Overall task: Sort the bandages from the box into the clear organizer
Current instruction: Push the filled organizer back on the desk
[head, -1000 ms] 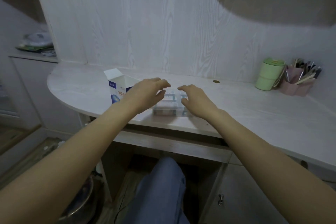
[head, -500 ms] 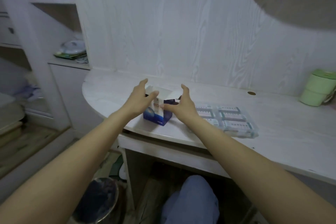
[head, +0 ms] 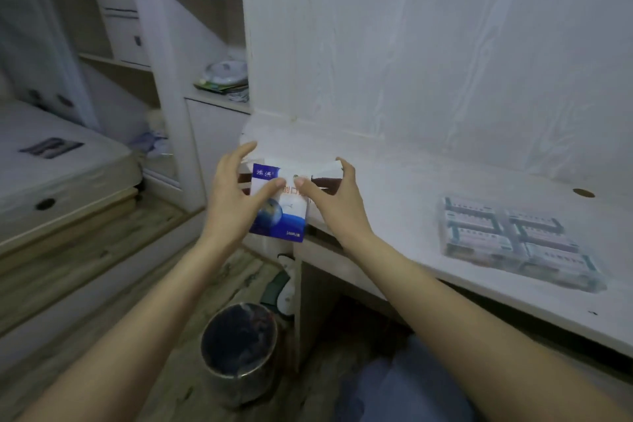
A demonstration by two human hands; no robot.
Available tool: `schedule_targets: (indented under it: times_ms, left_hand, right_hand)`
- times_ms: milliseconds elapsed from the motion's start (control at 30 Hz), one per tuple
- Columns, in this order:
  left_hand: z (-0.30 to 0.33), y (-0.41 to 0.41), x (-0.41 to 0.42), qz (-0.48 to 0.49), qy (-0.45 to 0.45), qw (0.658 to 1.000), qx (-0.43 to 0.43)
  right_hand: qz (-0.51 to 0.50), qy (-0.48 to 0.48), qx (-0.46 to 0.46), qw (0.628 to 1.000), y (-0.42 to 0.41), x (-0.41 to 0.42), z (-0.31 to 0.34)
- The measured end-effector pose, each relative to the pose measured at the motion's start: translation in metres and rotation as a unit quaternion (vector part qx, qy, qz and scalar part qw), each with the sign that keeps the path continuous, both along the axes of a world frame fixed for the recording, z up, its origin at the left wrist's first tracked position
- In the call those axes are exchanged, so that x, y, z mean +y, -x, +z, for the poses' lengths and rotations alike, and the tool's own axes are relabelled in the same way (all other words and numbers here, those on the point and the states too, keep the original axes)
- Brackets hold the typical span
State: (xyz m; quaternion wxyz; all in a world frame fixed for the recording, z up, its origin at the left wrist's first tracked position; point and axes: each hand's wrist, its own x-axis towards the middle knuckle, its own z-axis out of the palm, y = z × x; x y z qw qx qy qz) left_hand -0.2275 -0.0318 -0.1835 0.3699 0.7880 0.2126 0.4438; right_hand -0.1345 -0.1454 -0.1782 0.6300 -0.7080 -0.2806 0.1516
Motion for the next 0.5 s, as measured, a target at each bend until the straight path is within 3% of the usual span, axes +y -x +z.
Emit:
schedule_targets:
  times_ms: [167, 300, 433, 500]
  left_hand:
    - [-0.033, 0.063, 0.032, 0.071, 0.052, 0.996, 0.015]
    - [-0.089, 0.083, 0.056, 0.124, 0.081, 0.988, 0.038]
    - [-0.174, 0.08, 0.089, 0.165, 0.158, 0.963, 0.14]
    - [-0.208, 0.072, 0.102, 0.139, 0.181, 0.959, 0.167]
  right_hand:
    - [0.113, 0.032, 0.02, 0.993, 0.045, 0.05, -0.035]
    - [0.187, 0.095, 0.114, 0.971, 0.06, 0.078, -0.084]
    - [0.173, 0.131, 0.208, 0.954, 0.055, 0.117, -0.162]
    - [0.144, 0.144, 0.236, 0.95, 0.047, 0.132, -0.196]
